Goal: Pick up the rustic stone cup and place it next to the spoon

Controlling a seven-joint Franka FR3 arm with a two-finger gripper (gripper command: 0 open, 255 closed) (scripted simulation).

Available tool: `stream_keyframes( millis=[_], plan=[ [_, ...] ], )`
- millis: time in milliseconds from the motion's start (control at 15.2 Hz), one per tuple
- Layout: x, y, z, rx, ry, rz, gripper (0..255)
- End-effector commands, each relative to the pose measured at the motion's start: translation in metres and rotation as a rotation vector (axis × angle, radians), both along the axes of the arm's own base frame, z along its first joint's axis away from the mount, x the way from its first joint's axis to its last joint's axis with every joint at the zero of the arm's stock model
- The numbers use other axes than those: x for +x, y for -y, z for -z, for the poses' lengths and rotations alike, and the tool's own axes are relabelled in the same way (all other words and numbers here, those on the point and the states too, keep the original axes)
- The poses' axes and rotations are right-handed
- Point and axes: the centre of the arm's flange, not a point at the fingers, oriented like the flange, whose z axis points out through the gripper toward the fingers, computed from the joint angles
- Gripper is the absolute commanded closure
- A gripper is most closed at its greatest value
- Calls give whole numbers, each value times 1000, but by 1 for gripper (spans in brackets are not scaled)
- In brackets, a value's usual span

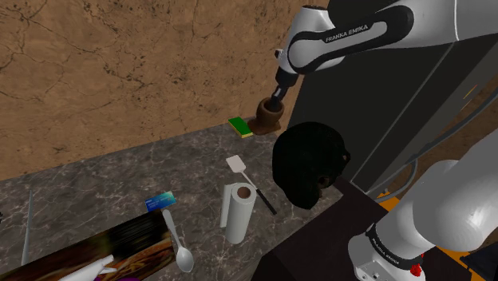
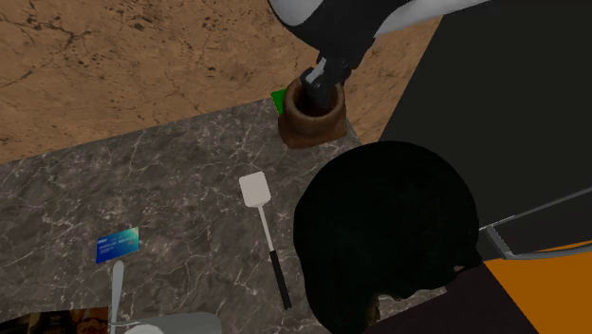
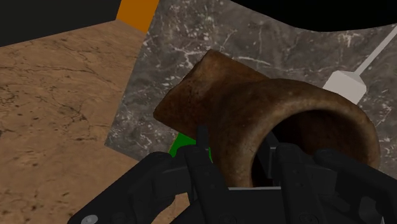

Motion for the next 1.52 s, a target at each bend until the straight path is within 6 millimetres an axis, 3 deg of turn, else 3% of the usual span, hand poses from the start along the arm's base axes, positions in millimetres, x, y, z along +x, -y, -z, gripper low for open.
stream_keyframes(
  millis=[0, 1188, 1452],
  plan=[
    [0, -1, -11, 0, 1, 0, 255],
    [0, -1, -105, 0, 1, 0, 255],
    [6, -53, -106, 0, 1, 0, 255]
  ],
)
